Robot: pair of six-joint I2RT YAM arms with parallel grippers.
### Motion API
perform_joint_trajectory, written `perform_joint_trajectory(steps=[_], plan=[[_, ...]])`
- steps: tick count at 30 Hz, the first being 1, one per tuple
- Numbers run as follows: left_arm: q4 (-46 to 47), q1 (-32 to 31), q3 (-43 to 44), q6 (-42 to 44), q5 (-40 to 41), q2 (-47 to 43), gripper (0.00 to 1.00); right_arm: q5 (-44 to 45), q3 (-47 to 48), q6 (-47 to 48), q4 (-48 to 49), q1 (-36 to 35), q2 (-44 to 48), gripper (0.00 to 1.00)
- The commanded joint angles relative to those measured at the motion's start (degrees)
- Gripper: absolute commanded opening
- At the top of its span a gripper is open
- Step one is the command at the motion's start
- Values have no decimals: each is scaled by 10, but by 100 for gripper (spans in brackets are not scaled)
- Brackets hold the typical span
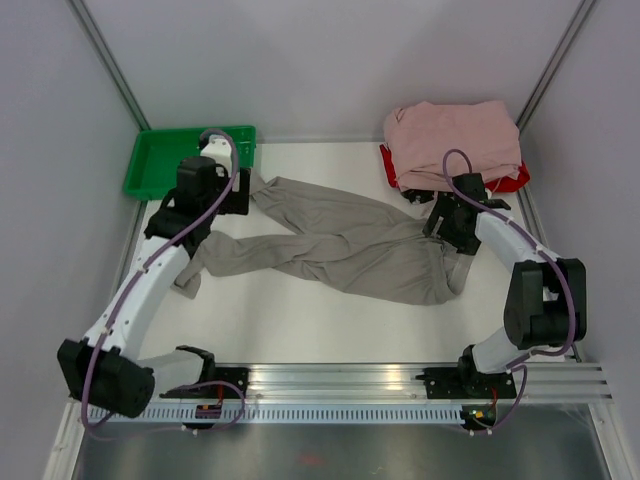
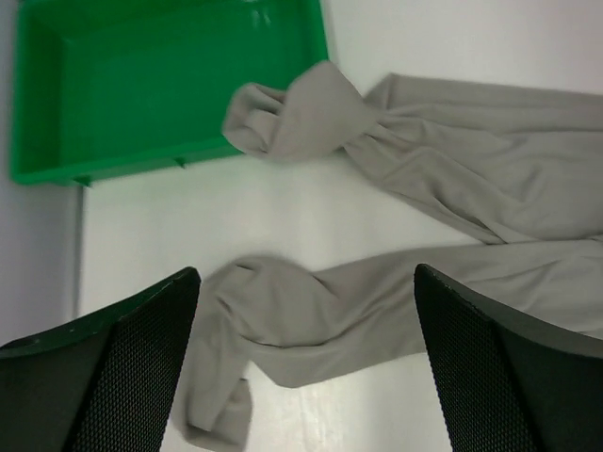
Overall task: Fold and stack the trousers
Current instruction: Flatten the trousers out
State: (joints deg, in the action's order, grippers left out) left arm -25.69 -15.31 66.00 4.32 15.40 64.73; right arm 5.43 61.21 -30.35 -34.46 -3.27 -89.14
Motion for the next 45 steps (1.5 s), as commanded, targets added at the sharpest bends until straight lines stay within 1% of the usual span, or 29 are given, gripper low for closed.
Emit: perform_joint_trajectory(steps=[1, 3, 6, 8, 9, 11, 12, 13, 15, 16, 17, 19, 21, 23, 24, 26, 27, 28, 31, 32, 35, 36, 38, 39, 41, 42, 45], plan=[[-62, -9, 37, -130, -67, 76, 98, 6, -14, -13, 44, 1, -16, 95], [-72, -8, 59, -145, -32, 115, 100, -10, -18, -16, 62, 1, -35, 89], [-57, -8, 66, -146, -14, 145, 100, -27, -28, -22, 80, 1, -54, 87], [-48, -7, 64, -153, 4, 158, 100, -38, -38, -23, 107, 1, -56, 79], [-43, -6, 67, -170, 25, 180, 100, -40, -46, -18, 113, 1, -58, 67], [-42, -4, 73, -182, 31, 196, 100, -33, -48, -8, 105, 1, -58, 51], [-42, -2, 80, -188, 31, 214, 100, -25, -49, -4, 98, 1, -56, 28], [-43, -1, 84, -191, 34, 221, 100, -12, -49, -2, 74, 1, -54, 17], [-41, 1, 98, -193, 39, 237, 100, 40, -44, 5, 42, 3, -43, 3], [-41, 4, 112, -192, 44, 253, 100, 77, -45, 2, 3, 6, -38, 0], [-41, 5, 112, -191, 48, 260, 100, 78, -45, 2, -11, 10, -31, 0], [-40, 10, 130, -186, 56, 282, 100, 98, -61, -7, -39, 40, -1, 0], [-41, 14, 150, -185, 60, 298, 100, 102, -79, -26, -53, 90, 30, 0], [-42, 26, 163, -190, 62, 323, 100, 106, -89, -37, -66, 125, 50, 0], [-44, 38, 177, -204, 60, 332, 100, 104, -97, -40, -66, 161, 69, 0], [-47, 53, 190, -226, 41, 358, 100, 94, -102, -40, -66, 195, 85, 0], [-47, 69, 200, -248, 31, 365, 100, 89, -104, -35, -66, 227, 93, 0], [-43, 75, 205, -256, 11, 372, 100, 79, -102, -20, -70, 238, 94, 0], [-14, 86, 215, -273, -8, 394, 100, 77, -90, 5, -78, 244, 98, 0], [-8, 86, 219, -272, -12, 401, 100, 48, -91, 19, -76, 244, 100, 1], [2, 86, 246, -261, -42, 437, 99, 0, -95, 25, -61, 243, 115, 10], [6, 86, 256, -249, -61, 450, 98, -6, -96, 24, -55, 243, 126, 17], [39, 85, 249, -220, -80, 456, 97, -19, -91, 27, -53, 243, 133, 27], [49, 85, 245, -174, -98, 457, 97, -22, -88, 28, -53, 243, 137, 35], [74, 85, 234, -116, -110, 457, 96, -23, -76, 32, -52, 243, 137, 40], [78, 86, 230, -73, -93, 457, 96, -24, -72, 36, -52, 243, 133, 42], [60, 95, 248, -46, -59, 475, 96, -28, -58, 35, -51, 243, 119, 43]])
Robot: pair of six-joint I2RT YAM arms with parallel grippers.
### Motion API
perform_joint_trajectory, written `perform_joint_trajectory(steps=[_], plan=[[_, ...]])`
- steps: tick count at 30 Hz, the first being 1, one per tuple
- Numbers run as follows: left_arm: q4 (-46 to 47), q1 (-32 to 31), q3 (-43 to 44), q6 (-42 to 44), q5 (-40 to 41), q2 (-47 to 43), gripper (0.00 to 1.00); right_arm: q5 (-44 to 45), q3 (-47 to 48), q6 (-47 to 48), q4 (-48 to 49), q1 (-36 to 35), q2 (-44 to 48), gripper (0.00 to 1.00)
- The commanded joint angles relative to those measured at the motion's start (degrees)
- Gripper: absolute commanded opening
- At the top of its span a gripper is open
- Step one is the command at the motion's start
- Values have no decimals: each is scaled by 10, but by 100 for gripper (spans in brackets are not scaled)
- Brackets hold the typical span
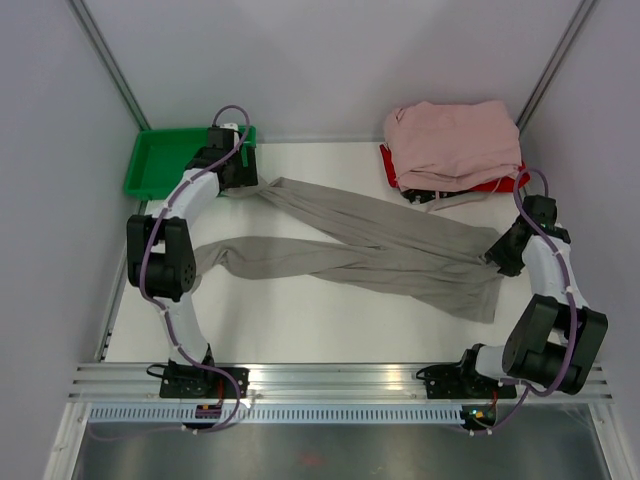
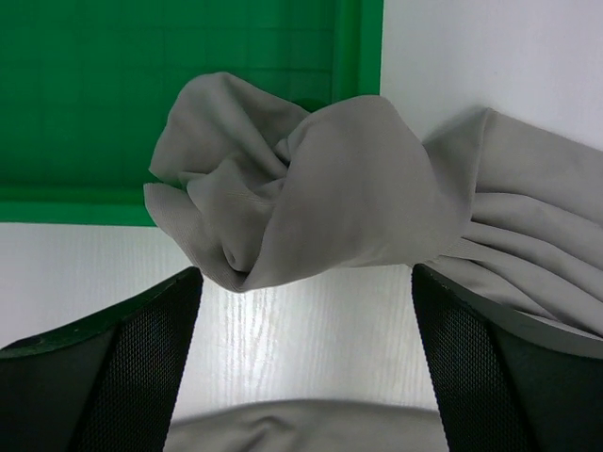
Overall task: Fold and stack the trousers
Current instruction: Flatten the trousers out
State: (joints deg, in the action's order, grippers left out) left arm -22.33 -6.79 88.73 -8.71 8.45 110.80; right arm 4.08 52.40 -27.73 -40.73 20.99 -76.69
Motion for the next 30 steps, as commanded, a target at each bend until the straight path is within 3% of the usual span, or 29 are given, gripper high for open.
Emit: perform_joint_trajectory(steps=[1, 7, 10, 13, 14, 19, 21, 25, 30], plan=[[15, 13, 28, 82, 18, 21, 96, -20, 32, 8, 13, 0, -10, 43], [47, 17, 5, 61, -3, 38, 94, -23, 48, 4, 27, 0, -37, 43], [83, 17, -5, 58, -22, 47, 86, -24, 56, 4, 29, 0, -50, 43], [106, 17, 0, 55, -32, 49, 70, -28, 61, 4, 34, 0, -59, 43], [112, 17, 0, 54, -35, 49, 58, -30, 62, 3, 36, 0, -59, 43], [132, 17, 0, 44, -39, 49, 25, -30, 68, 1, 43, 0, -69, 43], [133, 17, 1, 39, -30, 50, 3, -30, 74, 2, 45, 0, -77, 43], [127, 18, -1, 32, -8, 35, 2, -24, 87, 1, 46, 0, -90, 43], [64, 18, -7, 20, 45, -76, 2, -11, 97, -5, 54, 0, -103, 43]])
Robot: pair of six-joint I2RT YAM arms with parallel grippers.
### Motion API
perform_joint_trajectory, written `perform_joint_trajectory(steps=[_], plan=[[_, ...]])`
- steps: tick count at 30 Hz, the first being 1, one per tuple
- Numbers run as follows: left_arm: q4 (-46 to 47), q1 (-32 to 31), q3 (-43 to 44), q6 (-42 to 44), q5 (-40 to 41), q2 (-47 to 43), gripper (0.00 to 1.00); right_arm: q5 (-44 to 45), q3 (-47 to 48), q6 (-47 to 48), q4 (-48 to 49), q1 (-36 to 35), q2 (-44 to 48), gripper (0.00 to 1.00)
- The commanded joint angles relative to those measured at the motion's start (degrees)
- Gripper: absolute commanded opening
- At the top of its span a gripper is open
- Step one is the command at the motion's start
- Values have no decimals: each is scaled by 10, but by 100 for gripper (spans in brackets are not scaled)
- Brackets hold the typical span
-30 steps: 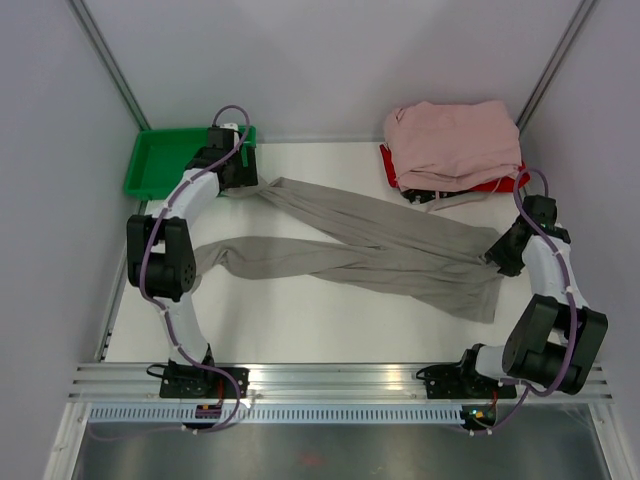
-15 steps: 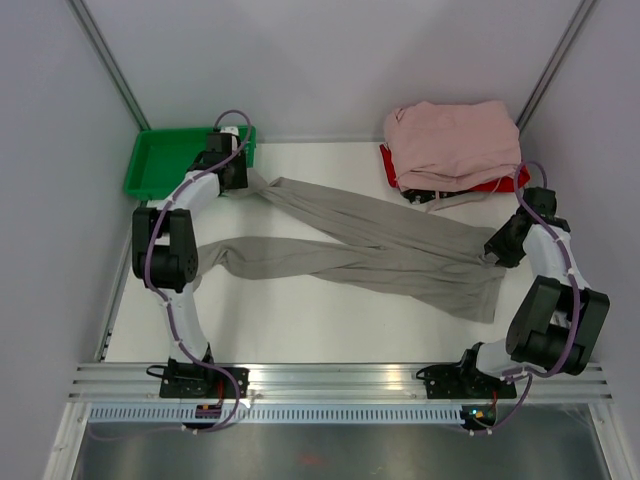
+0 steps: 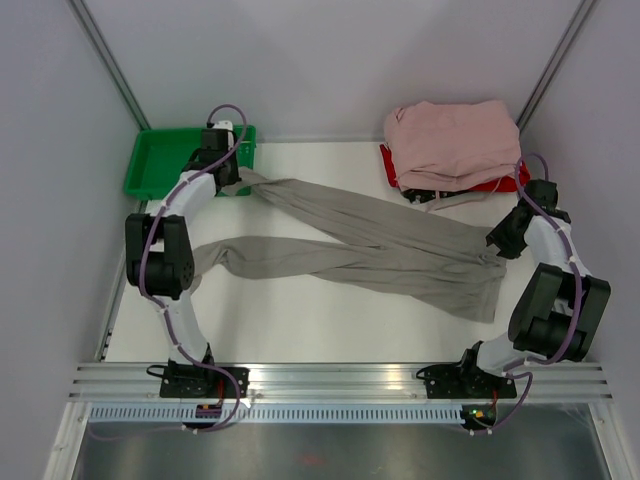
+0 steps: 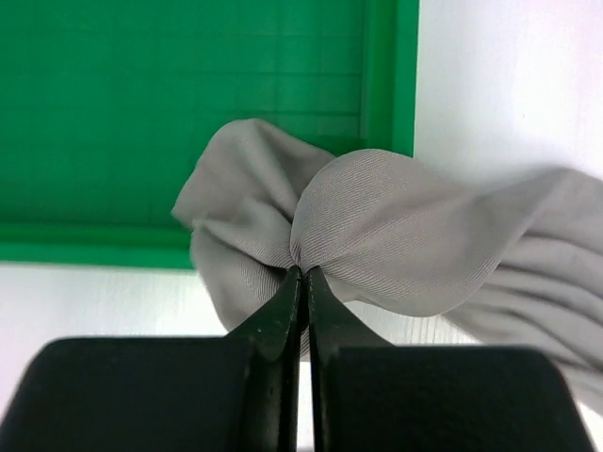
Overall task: Fold and stack the trousers
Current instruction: Flatten the trousers out
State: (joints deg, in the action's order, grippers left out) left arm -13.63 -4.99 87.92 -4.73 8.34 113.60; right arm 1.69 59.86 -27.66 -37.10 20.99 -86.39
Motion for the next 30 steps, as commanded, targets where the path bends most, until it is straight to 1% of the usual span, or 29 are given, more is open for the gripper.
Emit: perform_joint_trajectory(steps=[1, 2, 3, 4, 5, 6, 7, 8, 11, 15, 16, 18, 21, 23, 24, 25, 26, 27, 28, 30], plan=[[-38, 0, 1, -23, 53, -123, 2, 10, 23, -6, 23, 0, -9, 43], [-58, 0, 8, -40, 60, -142, 2, 9, 24, -6, 26, 0, -14, 43], [-103, -1, 10, -53, 75, -178, 2, 9, 25, -6, 31, 0, -18, 42], [-128, -1, 11, -66, 82, -196, 2, 6, 27, -6, 33, 0, -22, 42], [-154, -2, 8, -95, 89, -212, 2, 3, 32, -4, 35, 0, -31, 42], [-177, -4, 2, -110, 101, -247, 2, 1, 33, -3, 37, 0, -35, 42], [-218, -5, -5, -121, 103, -265, 2, -2, 35, -2, 39, 0, -40, 42], [-238, -7, -23, -142, 106, -283, 2, -4, 40, 1, 41, 0, -47, 42], [-307, -18, -49, -175, 125, -353, 2, -8, 53, 10, 44, 0, -60, 42], [-393, -28, -30, -205, 176, -441, 2, -9, 69, 28, 43, 0, -78, 42], [-393, -28, -25, -208, 182, -449, 2, -11, 69, 26, 46, 0, -78, 42], [-427, -28, -13, -212, 197, -453, 2, -15, 67, 17, 56, 0, -84, 42], [-453, -27, -7, -215, 203, -427, 2, -37, 69, 15, 63, 0, -94, 42], [-457, -27, -23, -229, 205, -394, 2, -36, 78, 25, 63, 0, -95, 42], [-434, -25, -35, -230, 204, -386, 2, -33, 80, 30, 63, 0, -94, 42], [-412, -22, -67, -226, 201, -380, 2, -28, 83, 35, 63, 0, -89, 42], [-388, -6, -82, -227, 194, -375, 2, -22, 83, 45, 63, 0, -87, 43], [-337, 10, -96, -228, 158, -366, 2, -21, 83, 52, 63, 0, -84, 43], [-308, 25, -124, -229, 138, -363, 2, -20, 82, 57, 64, 0, -84, 43], [-234, 70, -147, -225, 100, -350, 2, -7, 77, 72, 73, 0, -84, 43]])
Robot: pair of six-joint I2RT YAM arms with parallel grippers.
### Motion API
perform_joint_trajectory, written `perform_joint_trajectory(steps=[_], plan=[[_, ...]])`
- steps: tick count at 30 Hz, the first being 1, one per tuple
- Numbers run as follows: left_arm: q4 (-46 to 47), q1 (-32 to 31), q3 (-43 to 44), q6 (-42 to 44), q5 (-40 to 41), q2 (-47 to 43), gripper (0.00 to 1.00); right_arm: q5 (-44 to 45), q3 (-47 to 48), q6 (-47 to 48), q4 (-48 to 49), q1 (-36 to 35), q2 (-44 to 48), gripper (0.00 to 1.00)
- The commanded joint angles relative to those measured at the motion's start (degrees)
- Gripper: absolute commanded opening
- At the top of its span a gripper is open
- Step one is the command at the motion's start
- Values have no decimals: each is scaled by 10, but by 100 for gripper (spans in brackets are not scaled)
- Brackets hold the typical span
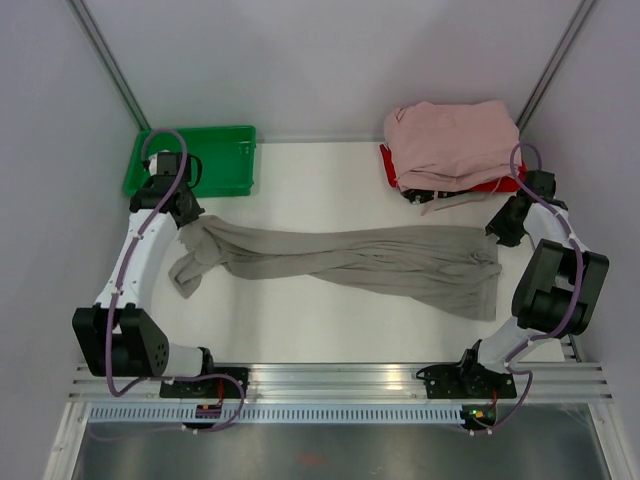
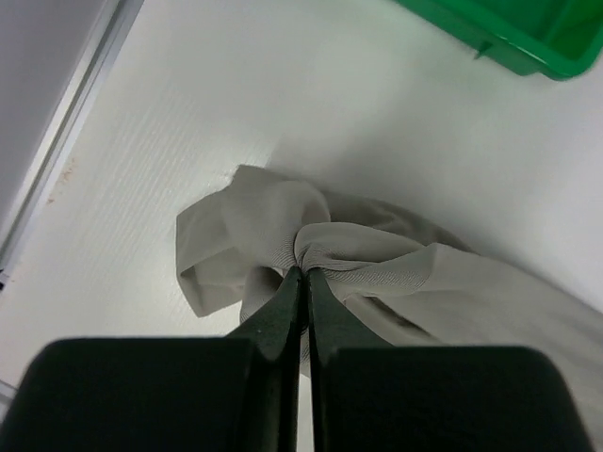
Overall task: Fold and stack the trousers
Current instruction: Flatten the trousers out
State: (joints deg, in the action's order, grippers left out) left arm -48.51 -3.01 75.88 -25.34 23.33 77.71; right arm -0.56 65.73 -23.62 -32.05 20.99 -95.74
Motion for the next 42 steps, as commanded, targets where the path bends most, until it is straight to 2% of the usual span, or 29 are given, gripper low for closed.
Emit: perform_joint_trajectory(steps=[1, 4, 6, 8, 23, 33, 36, 37, 39, 40, 41, 42], plan=[[133, 57, -37, -3, -56, 15, 2, 18, 12, 37, 28, 1, 11, 44], [175, 76, -28, 50, -77, 47, 2, -4, 6, 71, 69, 0, 10, 53], [189, 84, -22, 74, -103, 62, 2, -43, 5, 100, 96, 0, 6, 64], [199, 89, -17, 93, -110, 81, 2, -59, 5, 114, 110, 0, -2, 67], [200, 118, -57, 115, -122, 106, 2, -29, -1, 111, 132, 0, -62, 67], [210, 119, -83, 116, -123, 108, 2, -25, 11, 106, 145, 0, -95, 60], [215, 119, -89, 118, -122, 109, 2, -19, 7, 104, 153, 0, -94, 50], [216, 119, -90, 118, -121, 111, 2, -18, 6, 103, 156, 0, -94, 39], [214, 119, -89, 117, -121, 115, 2, -14, 5, 101, 159, 0, -90, 22], [207, 120, -86, 115, -121, 122, 3, -6, 4, 96, 161, 0, -88, 7], [200, 120, -85, 109, -120, 125, 3, -1, 4, 95, 163, 0, -86, 1], [194, 120, -78, 98, -120, 130, 4, 2, 3, 93, 164, 0, -81, 0]])
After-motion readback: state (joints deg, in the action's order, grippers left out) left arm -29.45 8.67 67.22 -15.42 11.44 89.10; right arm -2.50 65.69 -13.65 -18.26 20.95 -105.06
